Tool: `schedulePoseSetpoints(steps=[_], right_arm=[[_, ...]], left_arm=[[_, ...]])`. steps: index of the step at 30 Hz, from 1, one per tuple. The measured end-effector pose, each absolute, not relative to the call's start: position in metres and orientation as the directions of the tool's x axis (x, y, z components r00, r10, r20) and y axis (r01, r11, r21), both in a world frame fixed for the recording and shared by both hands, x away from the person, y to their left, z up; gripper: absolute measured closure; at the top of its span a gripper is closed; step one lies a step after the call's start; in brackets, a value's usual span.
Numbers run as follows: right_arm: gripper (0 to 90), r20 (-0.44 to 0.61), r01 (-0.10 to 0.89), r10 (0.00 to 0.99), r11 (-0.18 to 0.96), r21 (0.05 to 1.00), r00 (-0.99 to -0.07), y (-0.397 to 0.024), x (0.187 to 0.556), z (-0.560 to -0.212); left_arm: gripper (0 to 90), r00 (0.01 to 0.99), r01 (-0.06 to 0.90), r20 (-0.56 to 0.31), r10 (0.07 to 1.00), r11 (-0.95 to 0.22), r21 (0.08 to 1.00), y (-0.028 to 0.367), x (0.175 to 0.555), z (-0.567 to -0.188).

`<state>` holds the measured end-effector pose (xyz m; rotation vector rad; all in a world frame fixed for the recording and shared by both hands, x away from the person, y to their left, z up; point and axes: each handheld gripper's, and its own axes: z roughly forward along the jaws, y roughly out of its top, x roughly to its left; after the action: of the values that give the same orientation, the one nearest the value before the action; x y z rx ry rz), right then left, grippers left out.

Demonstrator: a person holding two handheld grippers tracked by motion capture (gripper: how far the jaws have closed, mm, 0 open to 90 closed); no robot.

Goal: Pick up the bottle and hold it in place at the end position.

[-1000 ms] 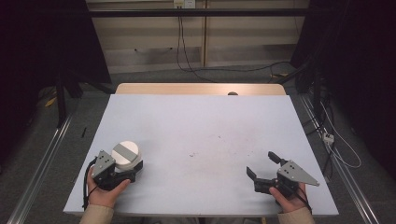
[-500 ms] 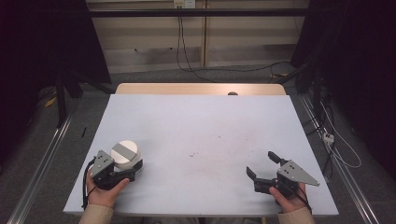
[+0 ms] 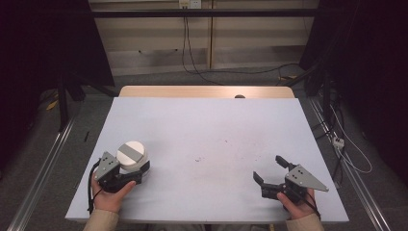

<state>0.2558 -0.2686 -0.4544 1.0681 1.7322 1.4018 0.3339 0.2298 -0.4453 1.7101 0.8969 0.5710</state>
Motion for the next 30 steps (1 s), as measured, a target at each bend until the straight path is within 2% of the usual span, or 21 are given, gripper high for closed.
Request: schedulePoseSetpoints(steps=[30], right_arm=[[3.7,-0.005,0.183,0.885,0.102,0.978,-0.465,-0.266,0.257,-0.454]], left_arm=[[18.5,0.679,0.241,-0.036,0.734,-0.176,0.954,0.174,0.373,-0.433]])
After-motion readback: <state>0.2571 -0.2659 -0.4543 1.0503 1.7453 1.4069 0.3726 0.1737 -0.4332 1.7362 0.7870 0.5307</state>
